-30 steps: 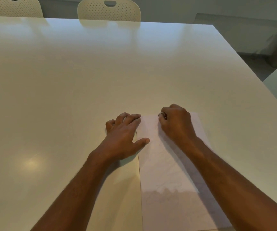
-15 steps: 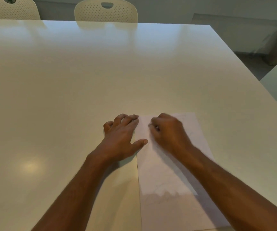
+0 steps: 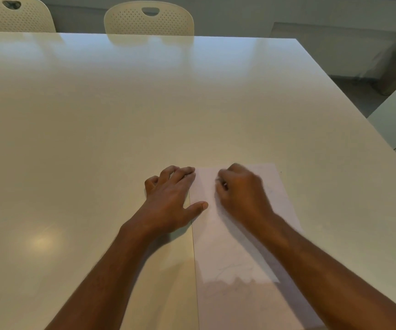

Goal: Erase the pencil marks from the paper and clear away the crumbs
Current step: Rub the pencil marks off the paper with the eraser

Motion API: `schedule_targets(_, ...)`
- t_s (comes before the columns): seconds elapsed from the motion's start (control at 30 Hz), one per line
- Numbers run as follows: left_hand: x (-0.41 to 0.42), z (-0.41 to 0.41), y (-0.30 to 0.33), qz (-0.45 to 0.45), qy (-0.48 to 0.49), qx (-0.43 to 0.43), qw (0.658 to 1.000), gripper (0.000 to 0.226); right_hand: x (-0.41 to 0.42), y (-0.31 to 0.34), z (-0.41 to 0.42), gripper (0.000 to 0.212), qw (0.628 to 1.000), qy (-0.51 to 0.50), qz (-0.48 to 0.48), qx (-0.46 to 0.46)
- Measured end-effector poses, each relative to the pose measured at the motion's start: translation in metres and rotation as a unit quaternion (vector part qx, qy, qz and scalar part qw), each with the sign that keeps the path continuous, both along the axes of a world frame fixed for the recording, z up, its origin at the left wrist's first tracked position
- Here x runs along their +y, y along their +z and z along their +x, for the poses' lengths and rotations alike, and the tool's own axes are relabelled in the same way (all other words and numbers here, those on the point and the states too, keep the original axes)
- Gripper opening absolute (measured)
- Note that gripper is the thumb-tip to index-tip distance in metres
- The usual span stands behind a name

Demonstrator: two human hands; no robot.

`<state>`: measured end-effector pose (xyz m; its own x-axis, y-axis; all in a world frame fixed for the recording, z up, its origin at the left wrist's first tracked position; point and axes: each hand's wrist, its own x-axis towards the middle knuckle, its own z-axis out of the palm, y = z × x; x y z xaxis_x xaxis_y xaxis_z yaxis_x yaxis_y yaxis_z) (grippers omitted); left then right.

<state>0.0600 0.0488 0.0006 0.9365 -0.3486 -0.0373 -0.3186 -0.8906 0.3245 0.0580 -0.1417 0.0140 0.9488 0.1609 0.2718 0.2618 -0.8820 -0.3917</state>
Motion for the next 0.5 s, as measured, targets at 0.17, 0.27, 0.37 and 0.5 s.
schedule_targets(0.17, 0.000, 0.002, 0.000, 0.003, -0.003, -0.002, 1.000, 0.081, -0.026, 0.002, 0.022, 0.018, 0.998, -0.067, 0.009, -0.004)
schedule_targets(0.27, 0.000, 0.001, -0.001, 0.004, -0.003, 0.000, 1.000, 0.078, -0.014, 0.003, 0.011, 0.018, 0.999, -0.039, -0.002, -0.009)
schedule_targets(0.37, 0.000, 0.000, 0.000, 0.002, -0.002, -0.002, 1.000, 0.080, 0.001, -0.002, -0.011, 0.016, 0.998, 0.062, -0.009, 0.026)
schedule_targets(0.5, 0.001, 0.001, -0.001, -0.003, -0.002, -0.005, 1.000, 0.084, -0.034, 0.001, 0.020, 0.017, 0.996, -0.092, 0.010, -0.010)
